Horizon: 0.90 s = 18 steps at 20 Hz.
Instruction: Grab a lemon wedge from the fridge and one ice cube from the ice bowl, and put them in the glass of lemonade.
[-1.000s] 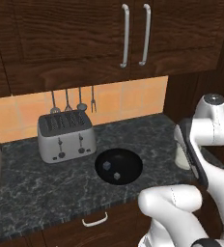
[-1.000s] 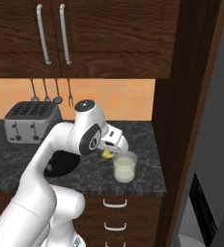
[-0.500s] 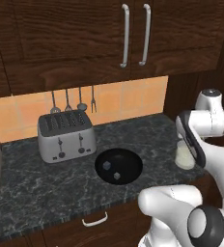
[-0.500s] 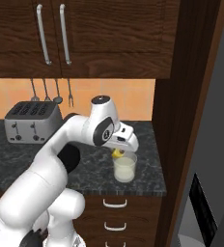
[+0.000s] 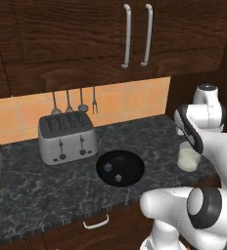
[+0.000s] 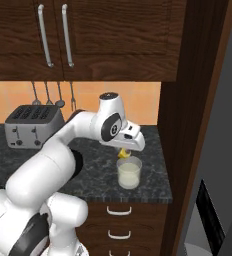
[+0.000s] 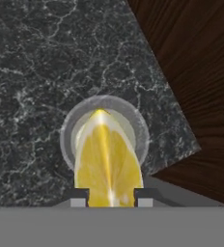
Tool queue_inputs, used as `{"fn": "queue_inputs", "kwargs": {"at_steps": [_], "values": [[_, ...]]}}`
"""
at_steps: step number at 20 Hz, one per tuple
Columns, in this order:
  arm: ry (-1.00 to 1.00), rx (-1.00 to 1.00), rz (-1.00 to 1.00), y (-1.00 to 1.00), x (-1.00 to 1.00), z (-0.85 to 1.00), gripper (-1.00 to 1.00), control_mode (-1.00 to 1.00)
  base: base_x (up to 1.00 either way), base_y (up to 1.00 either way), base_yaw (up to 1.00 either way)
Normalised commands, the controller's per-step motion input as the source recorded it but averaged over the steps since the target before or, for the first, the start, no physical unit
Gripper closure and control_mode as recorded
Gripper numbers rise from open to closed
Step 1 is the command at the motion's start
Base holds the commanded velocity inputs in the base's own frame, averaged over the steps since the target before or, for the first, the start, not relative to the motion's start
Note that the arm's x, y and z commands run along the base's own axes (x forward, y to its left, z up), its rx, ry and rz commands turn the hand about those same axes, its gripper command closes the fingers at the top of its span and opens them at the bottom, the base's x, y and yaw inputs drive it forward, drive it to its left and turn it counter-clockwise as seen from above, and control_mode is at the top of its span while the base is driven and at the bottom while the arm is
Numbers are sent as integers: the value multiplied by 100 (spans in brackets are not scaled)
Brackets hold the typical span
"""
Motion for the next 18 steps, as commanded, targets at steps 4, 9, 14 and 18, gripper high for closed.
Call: {"fn": "queue_inputs", "kwargs": {"at_steps": [4,9,14,18], "values": [[0,0,0,0,25,-6,100,-100,0,0,0],[0,0,0,0,38,-46,100,-100,0,0,0],[0,0,0,0,18,-25,100,-100,0,0,0],[0,0,0,0,0,0,-100,-100,0,0,0]]}}
